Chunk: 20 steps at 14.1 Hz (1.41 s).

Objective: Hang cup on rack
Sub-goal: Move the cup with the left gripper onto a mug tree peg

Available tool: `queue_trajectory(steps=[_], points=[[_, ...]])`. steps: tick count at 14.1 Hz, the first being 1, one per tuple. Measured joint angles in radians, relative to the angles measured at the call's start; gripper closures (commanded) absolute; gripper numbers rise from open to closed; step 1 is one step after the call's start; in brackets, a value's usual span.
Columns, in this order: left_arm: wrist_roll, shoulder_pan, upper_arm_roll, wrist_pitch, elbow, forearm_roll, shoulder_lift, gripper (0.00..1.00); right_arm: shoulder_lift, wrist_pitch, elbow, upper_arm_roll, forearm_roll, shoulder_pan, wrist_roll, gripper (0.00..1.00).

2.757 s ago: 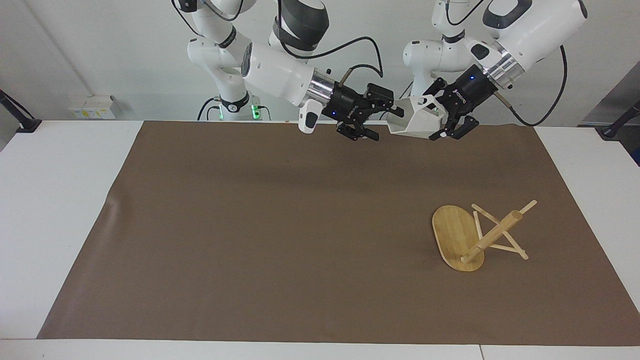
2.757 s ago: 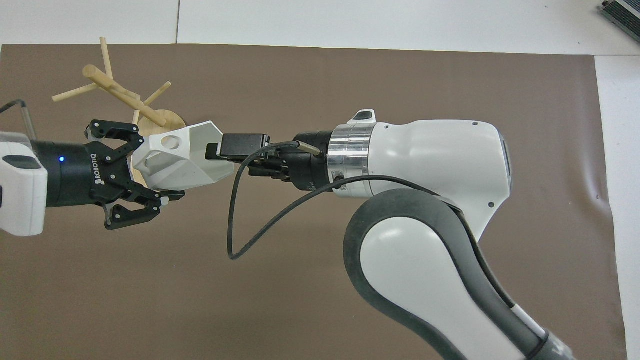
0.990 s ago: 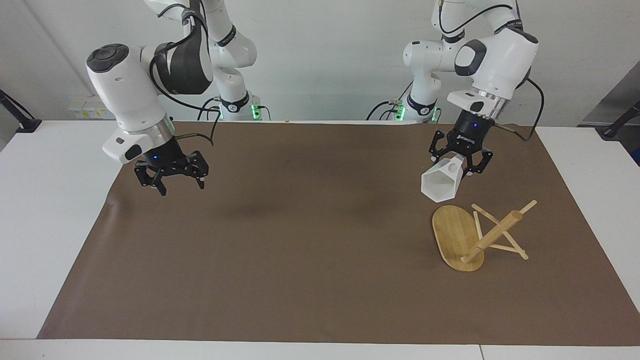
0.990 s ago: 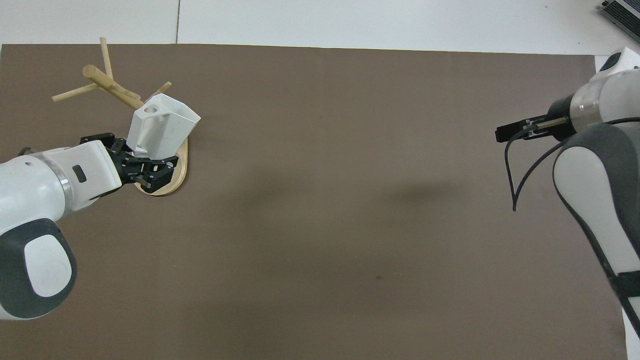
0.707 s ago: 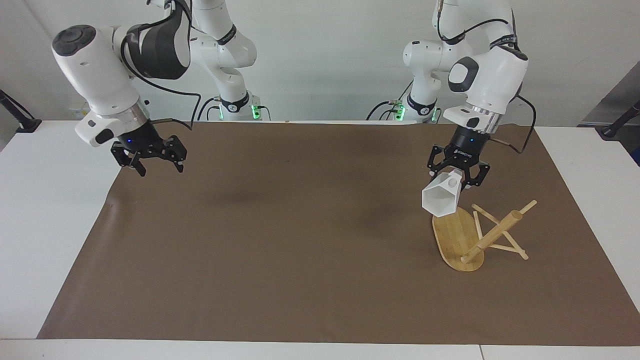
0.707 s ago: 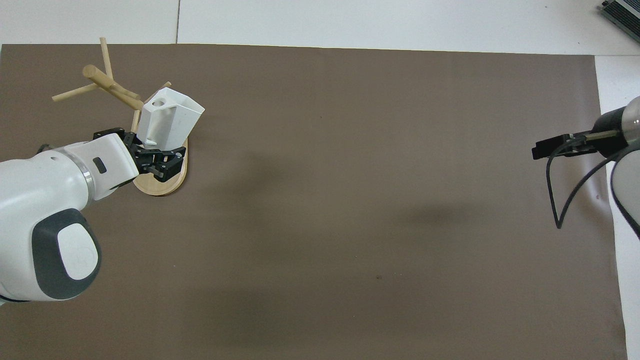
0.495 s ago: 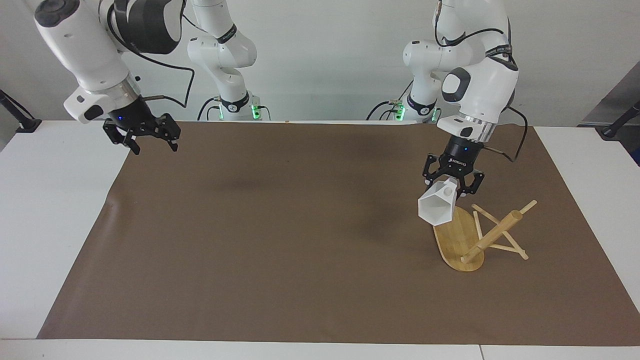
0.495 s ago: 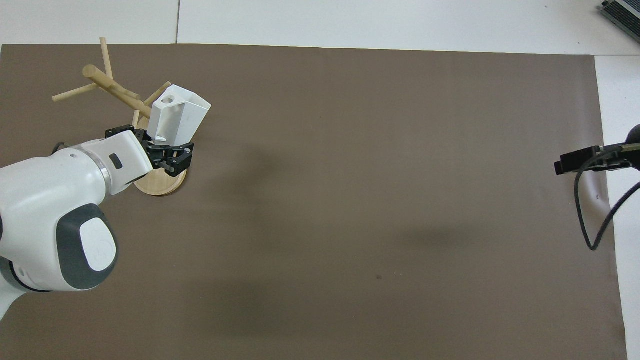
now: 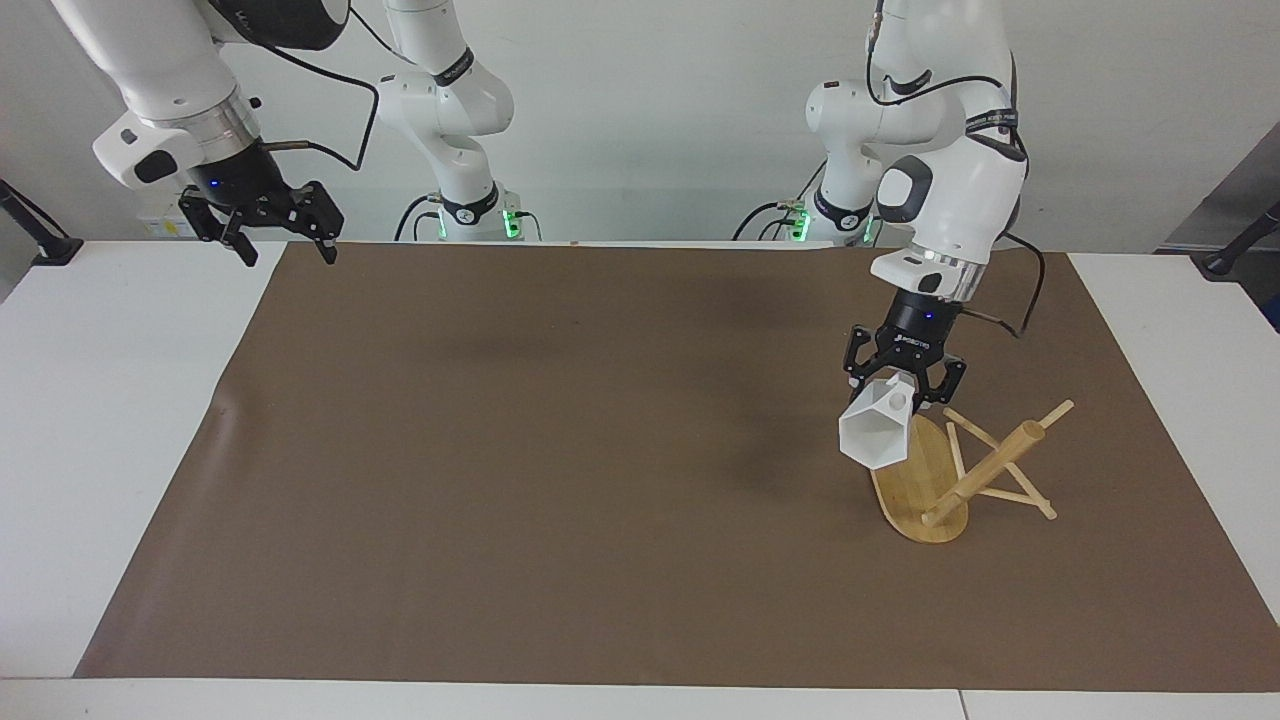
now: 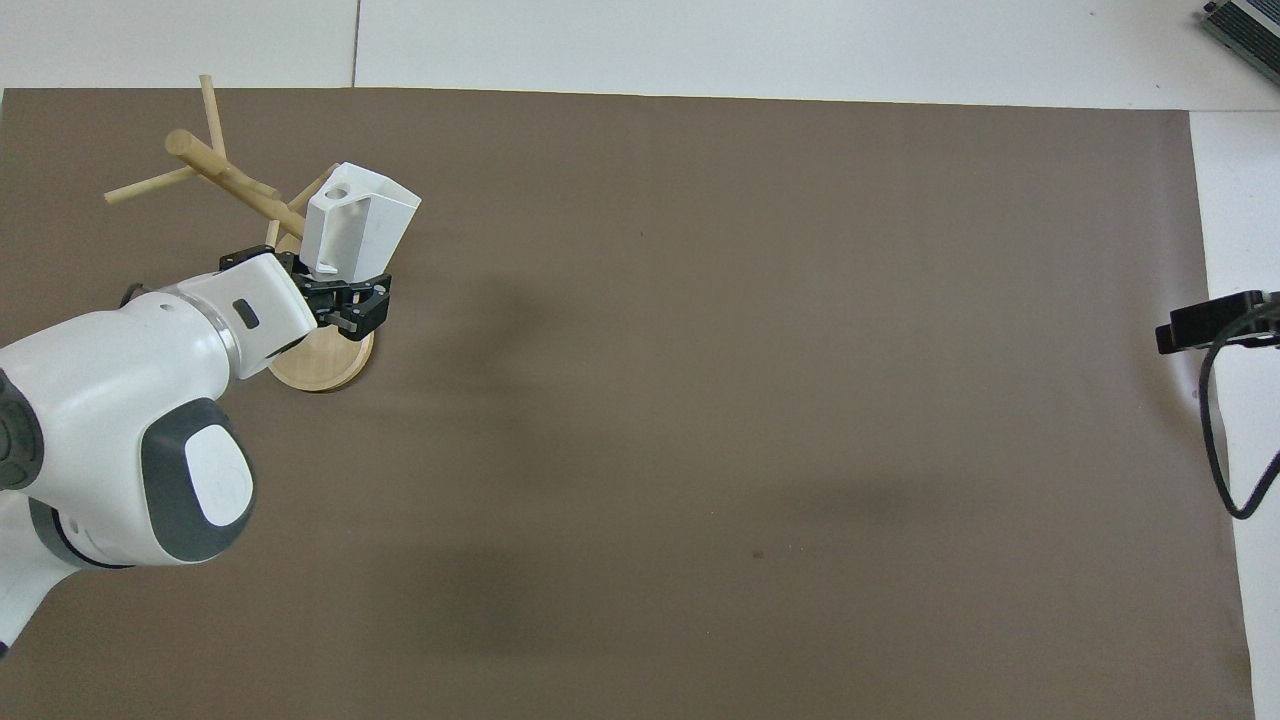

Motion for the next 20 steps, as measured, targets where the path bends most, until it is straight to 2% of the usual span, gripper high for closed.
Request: queue_trajectory(steps=[3,8,20], points=[[-0.004,0.000,0.001,0.002,0.001,0.000,0.000,1.00,0.002,0.040,-0.025,-0.006,0.000,0.000,0.003,0.00],[-0.010,0.003,0.007,0.002,0.001,-0.076,0.000,1.00,0.002,0.040,-0.029,-0.034,0.000,0.000,0.003,0.00],[-0.011,0.036,0.012,-0.008,0.007,-0.162,0.000,1.00,0.002,0.040,-0.029,-0.034,0.000,0.004,0.047,0.00]])
